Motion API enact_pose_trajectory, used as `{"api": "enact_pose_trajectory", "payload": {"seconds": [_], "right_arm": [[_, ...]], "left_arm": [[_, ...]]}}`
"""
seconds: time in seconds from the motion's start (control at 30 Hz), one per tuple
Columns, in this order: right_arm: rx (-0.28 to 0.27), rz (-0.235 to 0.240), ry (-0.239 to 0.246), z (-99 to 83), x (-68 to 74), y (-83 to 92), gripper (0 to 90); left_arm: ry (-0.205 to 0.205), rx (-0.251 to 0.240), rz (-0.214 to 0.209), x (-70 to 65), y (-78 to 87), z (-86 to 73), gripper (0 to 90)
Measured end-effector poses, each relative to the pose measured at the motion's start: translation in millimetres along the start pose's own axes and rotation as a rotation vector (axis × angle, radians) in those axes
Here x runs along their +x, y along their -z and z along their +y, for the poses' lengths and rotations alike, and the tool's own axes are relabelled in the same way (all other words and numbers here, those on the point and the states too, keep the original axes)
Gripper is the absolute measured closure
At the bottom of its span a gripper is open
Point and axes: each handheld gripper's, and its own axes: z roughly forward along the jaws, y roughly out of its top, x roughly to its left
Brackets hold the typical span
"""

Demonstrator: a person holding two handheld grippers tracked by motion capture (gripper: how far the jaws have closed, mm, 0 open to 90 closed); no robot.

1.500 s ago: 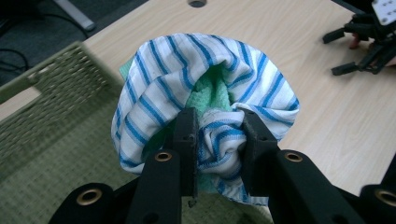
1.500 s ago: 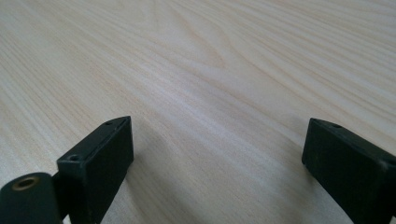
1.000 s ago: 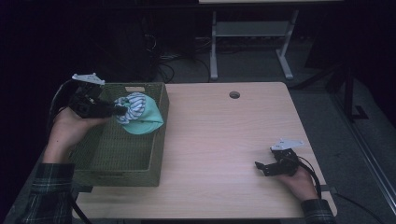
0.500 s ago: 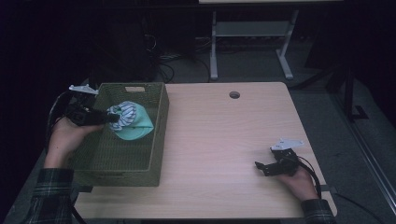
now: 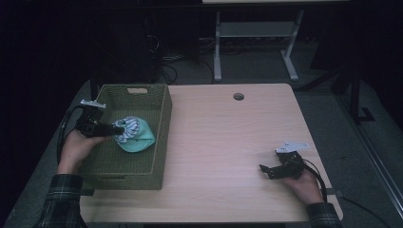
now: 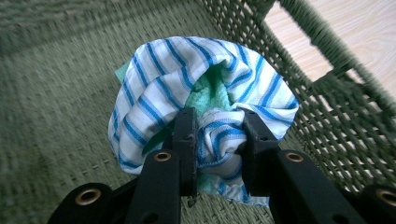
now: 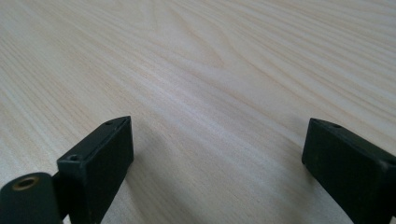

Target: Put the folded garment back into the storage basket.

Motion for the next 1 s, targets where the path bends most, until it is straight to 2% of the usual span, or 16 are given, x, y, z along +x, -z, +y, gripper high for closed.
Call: {"api": "enact_pose_trajectory", "payload": {"seconds": [0.13,0.37,0.47,0.83,1.0], "right_arm": [[0.000,0.000,0.000,0.0,0.0,0.0,8.6],[0.000,0.000,0.000,0.0,0.0,0.0,8.5],[0.000,0.000,0.000,0.0,0.0,0.0,8.6],[-0.002,-0.001,0.005,0.0,-0.3,-0.1,8.6],[-0.002,-0.001,0.005,0.0,-0.3,-0.1,8.6]], "left_arm": [[-0.003,0.032,-0.004,0.9,-14.1,-3.7,70.2],[-0.022,0.098,0.015,5.0,-37.2,-11.0,69.9],[-0.030,0.122,0.032,5.0,-42.7,-13.0,69.3],[-0.103,0.207,0.099,9.3,-57.1,-21.6,66.2],[-0.107,0.238,0.115,10.8,-61.6,-24.5,63.1]]}}
